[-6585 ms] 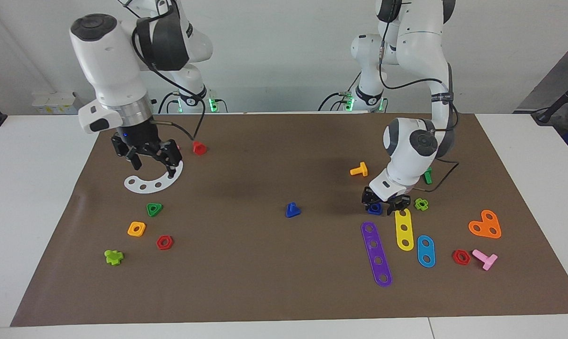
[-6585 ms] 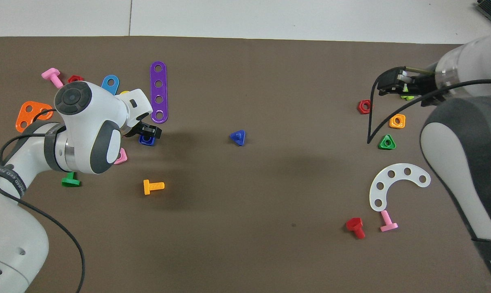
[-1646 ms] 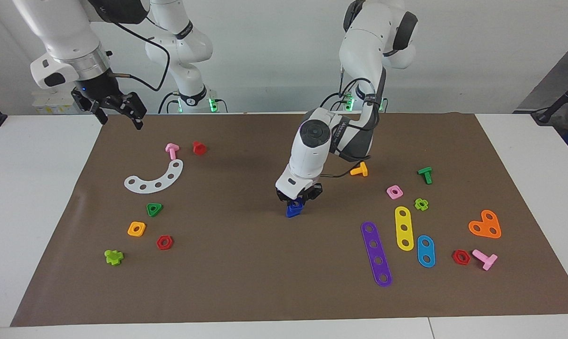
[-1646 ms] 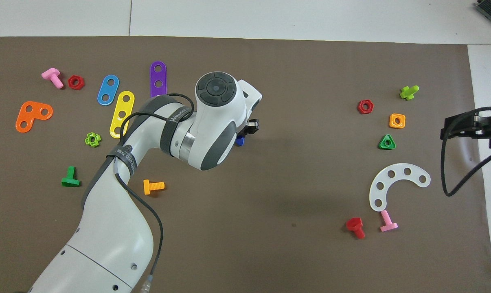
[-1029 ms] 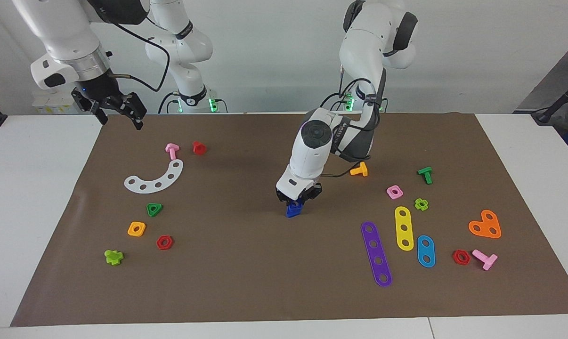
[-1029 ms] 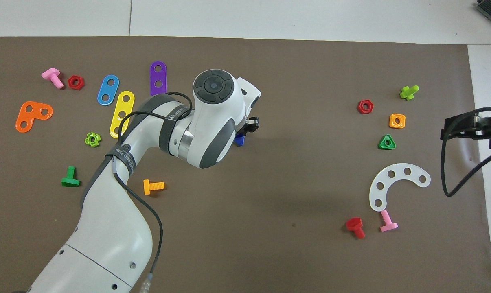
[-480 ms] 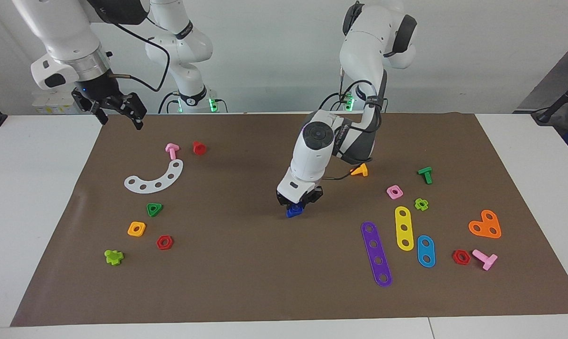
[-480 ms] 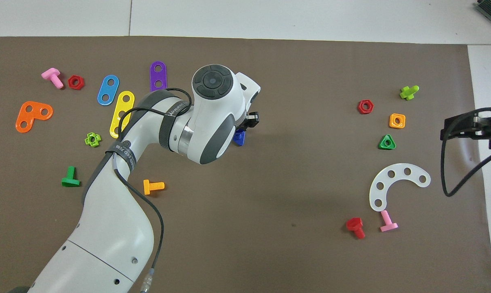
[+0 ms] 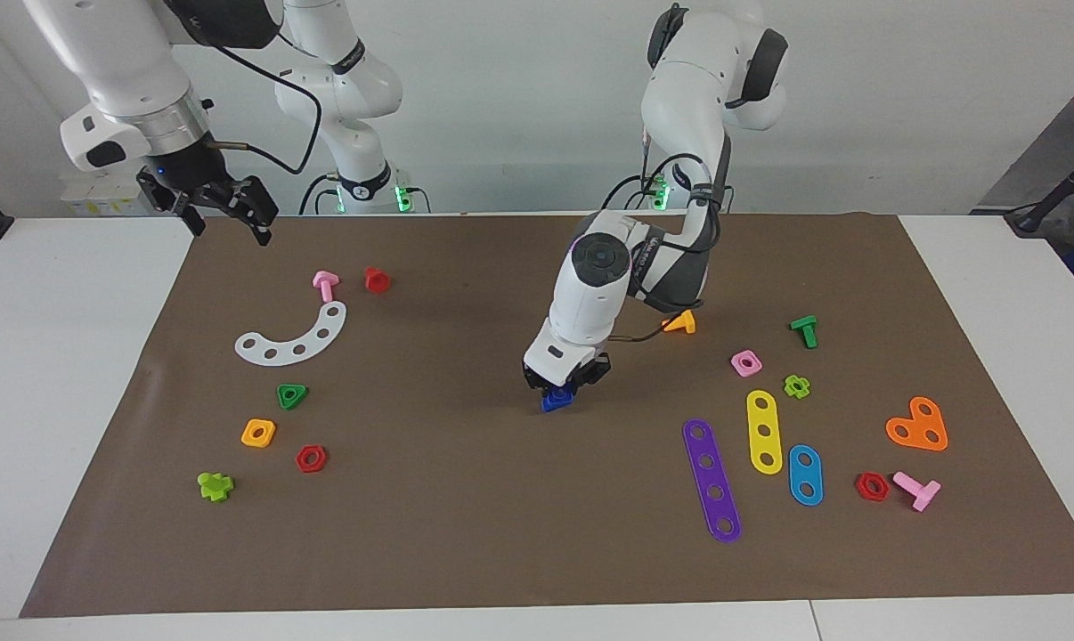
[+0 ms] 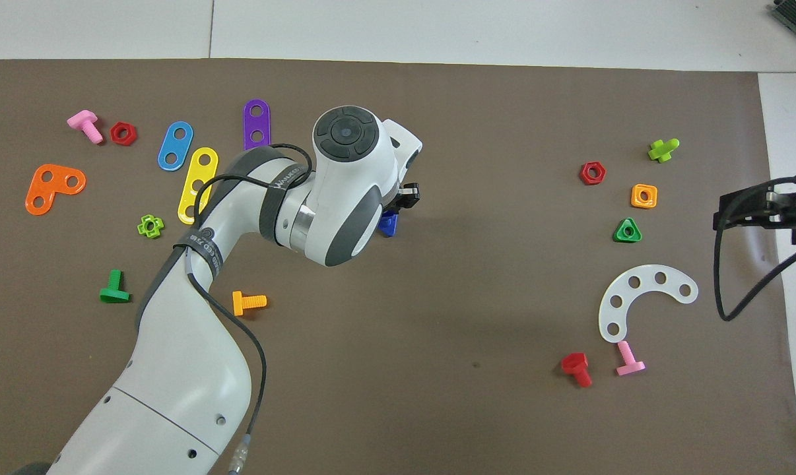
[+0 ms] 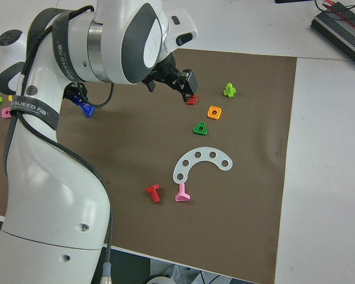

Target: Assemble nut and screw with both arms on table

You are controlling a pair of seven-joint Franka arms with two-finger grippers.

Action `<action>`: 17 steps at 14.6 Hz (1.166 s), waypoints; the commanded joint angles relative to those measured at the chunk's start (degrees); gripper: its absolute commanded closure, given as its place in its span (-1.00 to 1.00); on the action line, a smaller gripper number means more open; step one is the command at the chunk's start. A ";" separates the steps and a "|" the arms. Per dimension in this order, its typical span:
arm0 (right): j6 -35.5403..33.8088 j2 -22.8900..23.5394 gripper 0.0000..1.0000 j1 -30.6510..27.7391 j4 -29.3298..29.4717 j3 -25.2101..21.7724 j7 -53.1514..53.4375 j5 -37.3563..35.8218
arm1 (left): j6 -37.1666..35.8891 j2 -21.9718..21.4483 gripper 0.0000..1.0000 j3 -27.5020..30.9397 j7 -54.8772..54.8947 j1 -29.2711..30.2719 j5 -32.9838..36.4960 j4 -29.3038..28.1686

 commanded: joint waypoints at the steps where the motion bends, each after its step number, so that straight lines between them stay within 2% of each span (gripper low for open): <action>1: 1.42 -1.88 -1.00 -0.82 -2.48 0.17 -0.94 1.25 | -1.30 0.06 0.52 0.53 -0.36 -0.47 -1.00 -0.43; 7: 1.42 -1.88 -1.00 -0.82 -2.48 0.17 -0.94 1.25 | -2.09 -0.29 0.52 0.53 -0.36 -0.73 -1.61 -0.70; 10: 1.42 -1.88 -1.00 -0.82 -2.40 0.26 -0.94 1.25 | -6.31 -0.03 0.52 0.62 -0.45 -0.73 -3.11 1.32; 17: 1.42 -1.88 -1.00 -0.82 -2.40 0.26 -0.94 1.25 | -5.17 0.15 0.52 0.62 -1.06 -0.30 -3.29 1.41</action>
